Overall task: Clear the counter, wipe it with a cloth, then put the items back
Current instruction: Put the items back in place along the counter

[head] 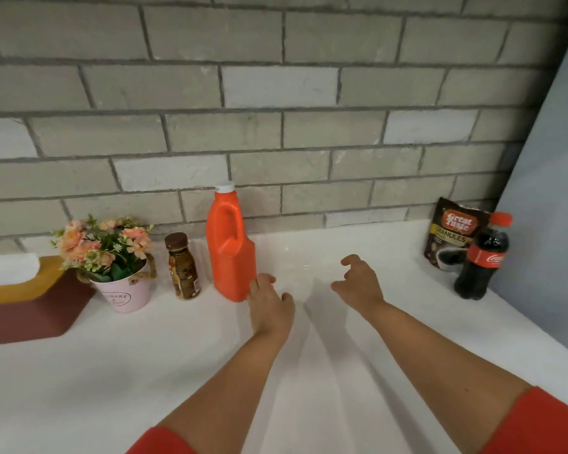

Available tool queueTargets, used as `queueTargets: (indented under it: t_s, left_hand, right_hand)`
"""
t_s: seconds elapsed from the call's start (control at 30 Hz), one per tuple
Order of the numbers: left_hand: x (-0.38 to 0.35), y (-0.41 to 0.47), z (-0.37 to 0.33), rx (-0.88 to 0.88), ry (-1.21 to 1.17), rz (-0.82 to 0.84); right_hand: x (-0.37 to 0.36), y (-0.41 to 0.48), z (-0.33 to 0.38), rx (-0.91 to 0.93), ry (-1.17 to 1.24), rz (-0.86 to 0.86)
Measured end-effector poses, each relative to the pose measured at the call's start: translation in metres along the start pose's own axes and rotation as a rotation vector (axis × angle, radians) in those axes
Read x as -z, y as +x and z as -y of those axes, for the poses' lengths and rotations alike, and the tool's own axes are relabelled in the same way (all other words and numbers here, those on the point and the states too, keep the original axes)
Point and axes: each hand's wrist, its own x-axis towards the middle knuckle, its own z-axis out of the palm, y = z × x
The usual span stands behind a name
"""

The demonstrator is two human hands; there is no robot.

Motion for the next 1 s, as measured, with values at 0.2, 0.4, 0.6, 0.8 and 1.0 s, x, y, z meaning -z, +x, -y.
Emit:
queueTargets:
  t_s: [0.2,0.4,0.6,0.8,1.0]
  left_hand:
    - [-0.05,-0.024,-0.045,-0.098,-0.043,0.166]
    - [-0.093,-0.042,-0.075,-0.127,-0.033,0.281]
    - [-0.123,-0.049,-0.087,-0.128,-0.038,0.318]
    - [-0.145,-0.052,-0.095,-0.106,-0.047,0.374]
    - [-0.154,-0.047,-0.098,-0.112,-0.029,0.383]
  right_hand:
    - [0.058,0.006,-0.051,-0.079,0.038,-0.229]
    - [0.107,0.02,-0.112,-0.251,0.199,-0.51]
    - [0.131,0.033,-0.152,-0.344,0.212,-0.605]
    - [0.14,0.054,-0.17,-0.272,0.365,-0.54]
    - [0.138,0.069,-0.176,-0.176,0.384,-0.52]
